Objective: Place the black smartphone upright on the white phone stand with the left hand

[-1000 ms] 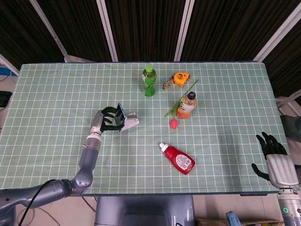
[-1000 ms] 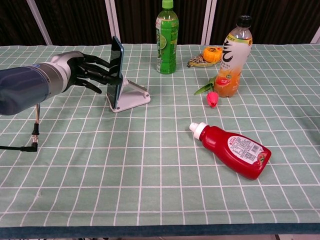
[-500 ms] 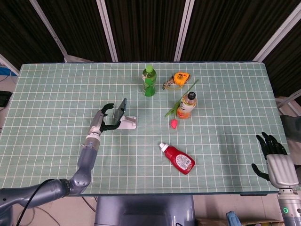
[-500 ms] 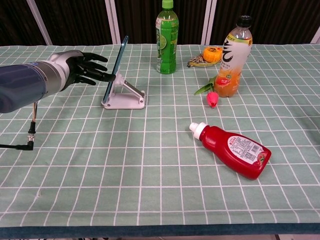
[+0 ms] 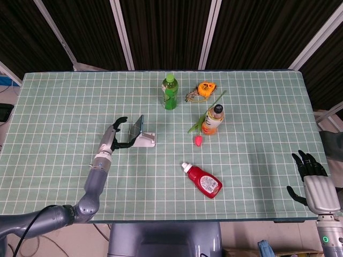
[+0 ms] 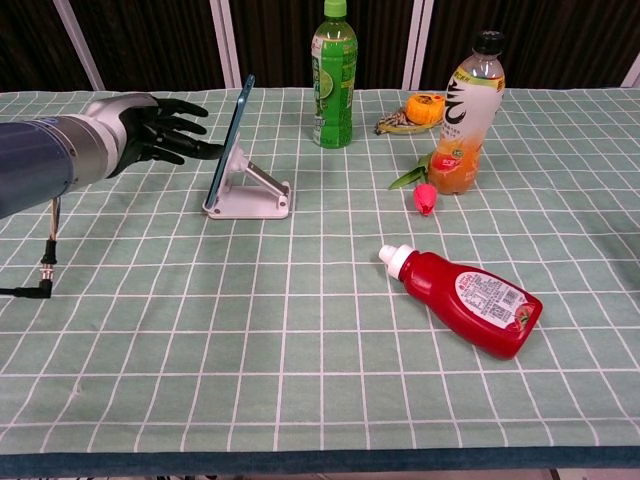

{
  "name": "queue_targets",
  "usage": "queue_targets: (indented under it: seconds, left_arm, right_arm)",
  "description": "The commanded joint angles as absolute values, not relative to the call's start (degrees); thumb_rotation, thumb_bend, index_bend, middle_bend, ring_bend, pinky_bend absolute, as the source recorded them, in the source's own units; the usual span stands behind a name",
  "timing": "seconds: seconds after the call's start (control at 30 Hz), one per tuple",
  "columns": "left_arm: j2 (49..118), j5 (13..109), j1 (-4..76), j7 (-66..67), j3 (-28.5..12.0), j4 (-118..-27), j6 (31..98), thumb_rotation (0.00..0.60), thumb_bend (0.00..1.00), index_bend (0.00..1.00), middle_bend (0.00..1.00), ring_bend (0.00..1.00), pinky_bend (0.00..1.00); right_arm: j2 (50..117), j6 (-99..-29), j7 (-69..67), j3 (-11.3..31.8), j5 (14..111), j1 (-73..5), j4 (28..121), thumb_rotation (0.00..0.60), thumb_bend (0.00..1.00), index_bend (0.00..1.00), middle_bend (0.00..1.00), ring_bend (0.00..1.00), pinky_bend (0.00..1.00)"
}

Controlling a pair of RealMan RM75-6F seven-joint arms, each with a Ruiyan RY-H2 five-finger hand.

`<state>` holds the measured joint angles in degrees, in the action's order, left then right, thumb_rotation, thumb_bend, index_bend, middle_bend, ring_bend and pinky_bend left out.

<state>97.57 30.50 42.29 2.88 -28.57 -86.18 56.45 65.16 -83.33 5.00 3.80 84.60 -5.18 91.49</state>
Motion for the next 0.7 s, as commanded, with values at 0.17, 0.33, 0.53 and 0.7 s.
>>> queue_targets:
  seconds: [0.17, 0.33, 0.53, 0.7]
  left_arm:
    - [92.73, 36.45, 39.66, 2.65, -26.21, -91.88, 57.28, 0.600, 0.26, 0.08, 0.06, 0.00, 0.09]
    - [87.73, 42.53, 36.66, 2.19, -23.59, -96.75, 58.44, 0.600, 0.24, 0.04, 0.03, 0.00, 0.06]
    - [83.14, 44.42, 33.77, 0.05, -22.55, -100.55, 59.00, 0.600, 0.24, 0.03, 0.01, 0.00, 0.05]
    - [77.68, 53.07, 30.29, -0.47, -19.55, -104.02, 61.37, 0.600, 0.24, 0.03, 0.01, 0.00, 0.05]
  right_arm:
    - [65.22, -83.35, 5.05, 3.79, 84.63, -5.18, 91.42, 0.600, 0.37, 0.07, 0.00, 0.00, 0.18]
    - [65.21, -83.47, 5.16, 3.77, 84.73, -5.14, 91.43, 0.600, 0.37, 0.07, 0.00, 0.00, 0.18]
    - [65.27, -83.67, 5.18, 3.71, 84.90, -5.05, 91.35, 0.600, 0.37, 0.07, 0.00, 0.00, 0.18]
    - [65.26, -83.76, 5.31, 3.71, 84.92, -5.01, 91.40, 0.600, 0.37, 0.07, 0.00, 0.00, 0.18]
